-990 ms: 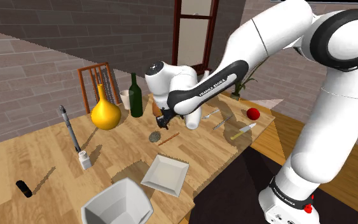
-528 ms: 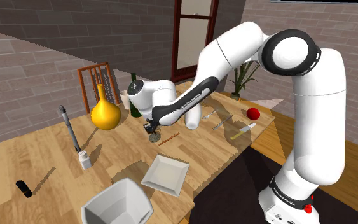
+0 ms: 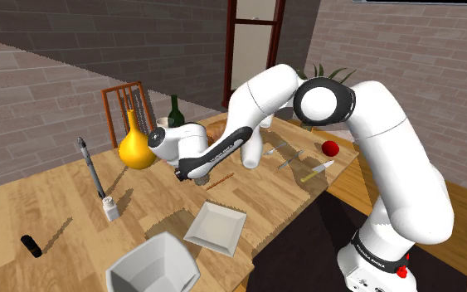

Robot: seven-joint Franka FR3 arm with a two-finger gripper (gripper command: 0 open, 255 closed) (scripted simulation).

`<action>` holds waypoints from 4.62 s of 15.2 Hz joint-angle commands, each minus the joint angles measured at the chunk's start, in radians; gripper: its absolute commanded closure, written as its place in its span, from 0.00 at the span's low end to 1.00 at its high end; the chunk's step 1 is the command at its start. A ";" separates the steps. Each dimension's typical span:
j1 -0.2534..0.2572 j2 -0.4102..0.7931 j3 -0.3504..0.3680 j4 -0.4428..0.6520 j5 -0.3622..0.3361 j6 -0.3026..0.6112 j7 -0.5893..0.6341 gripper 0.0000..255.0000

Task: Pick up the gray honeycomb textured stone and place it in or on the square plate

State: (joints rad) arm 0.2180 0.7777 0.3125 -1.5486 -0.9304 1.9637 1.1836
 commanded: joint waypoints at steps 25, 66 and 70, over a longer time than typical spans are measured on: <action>0.017 0.165 -0.054 0.148 -0.055 0.027 0.004 1.00; -0.589 -0.124 0.288 -0.556 0.009 0.796 -1.197 0.00; -0.553 -0.078 0.248 -0.522 -0.026 0.812 -1.171 0.00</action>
State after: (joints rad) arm -0.3417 0.6892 0.5684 -2.0786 -0.9496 2.7721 0.0091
